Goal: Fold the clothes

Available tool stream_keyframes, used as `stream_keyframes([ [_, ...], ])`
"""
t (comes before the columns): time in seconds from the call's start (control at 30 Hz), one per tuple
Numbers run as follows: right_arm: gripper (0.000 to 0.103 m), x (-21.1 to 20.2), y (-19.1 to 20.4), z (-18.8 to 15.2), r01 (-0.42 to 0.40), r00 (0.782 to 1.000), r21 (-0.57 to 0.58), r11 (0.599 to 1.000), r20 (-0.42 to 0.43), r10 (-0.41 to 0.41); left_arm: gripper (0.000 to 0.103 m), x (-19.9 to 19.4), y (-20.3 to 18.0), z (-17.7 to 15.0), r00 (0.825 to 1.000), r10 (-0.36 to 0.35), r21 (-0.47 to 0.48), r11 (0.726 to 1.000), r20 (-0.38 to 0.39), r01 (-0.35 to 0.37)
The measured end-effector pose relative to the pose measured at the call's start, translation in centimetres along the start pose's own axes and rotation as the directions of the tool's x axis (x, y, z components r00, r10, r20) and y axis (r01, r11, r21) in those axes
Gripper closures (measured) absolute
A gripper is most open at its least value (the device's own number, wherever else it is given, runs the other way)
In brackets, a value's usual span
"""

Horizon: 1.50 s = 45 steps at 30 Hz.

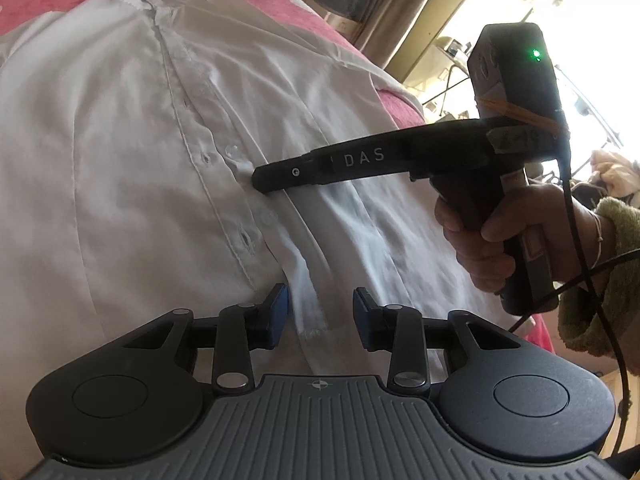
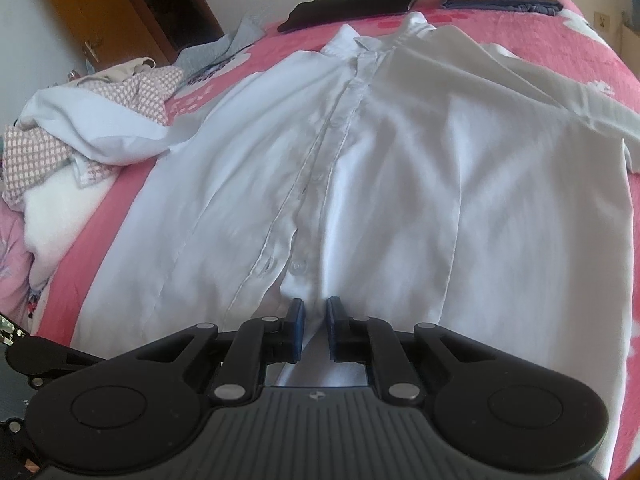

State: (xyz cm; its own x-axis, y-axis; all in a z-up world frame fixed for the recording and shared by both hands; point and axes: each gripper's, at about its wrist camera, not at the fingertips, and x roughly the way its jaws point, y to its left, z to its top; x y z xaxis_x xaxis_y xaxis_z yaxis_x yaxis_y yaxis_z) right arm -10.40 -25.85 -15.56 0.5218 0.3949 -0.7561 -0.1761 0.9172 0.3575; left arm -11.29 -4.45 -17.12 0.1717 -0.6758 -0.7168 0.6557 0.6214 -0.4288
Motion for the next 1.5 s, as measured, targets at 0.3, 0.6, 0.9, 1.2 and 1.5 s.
stream_keyframes([
  [0.3, 0.092, -0.1, -0.3, 0.0, -0.015, 1.0, 0.025, 1.0, 0.002, 0.015, 0.1, -0.1, -0.8, 0.2, 0.997, -0.007, 0.019, 1.0, 0.078, 0.006],
  [0.6, 0.089, -0.7, -0.5, 0.4, -0.029, 0.999, 0.056, 0.998, 0.024, 0.028, 0.103, -1.2, -2.5, 0.5, 0.984, -0.02, 0.105, 0.994, 0.176, 0.001],
  [0.9, 0.082, -1.0, 3.3, 3.7, -0.082, 0.996, -0.178, 0.981, 0.003, 0.084, 0.103, -3.2, -2.6, 0.2, 0.985, 0.01, 0.037, 0.999, 0.171, -0.017],
  [1.2, 0.08, 0.2, 3.2, 3.8, -0.07, 0.998, -0.149, 0.986, -0.013, 0.069, 0.103, -1.9, 1.5, -0.3, 1.0, -0.028, -0.255, 0.966, 0.014, 0.031],
  [1.5, 0.08, -6.3, 1.3, 2.1, -0.146, 0.988, 0.021, 0.989, 0.058, 0.145, 0.07, -3.9, 4.9, -0.8, 0.99, -0.137, -0.34, 0.93, 0.03, 0.139],
])
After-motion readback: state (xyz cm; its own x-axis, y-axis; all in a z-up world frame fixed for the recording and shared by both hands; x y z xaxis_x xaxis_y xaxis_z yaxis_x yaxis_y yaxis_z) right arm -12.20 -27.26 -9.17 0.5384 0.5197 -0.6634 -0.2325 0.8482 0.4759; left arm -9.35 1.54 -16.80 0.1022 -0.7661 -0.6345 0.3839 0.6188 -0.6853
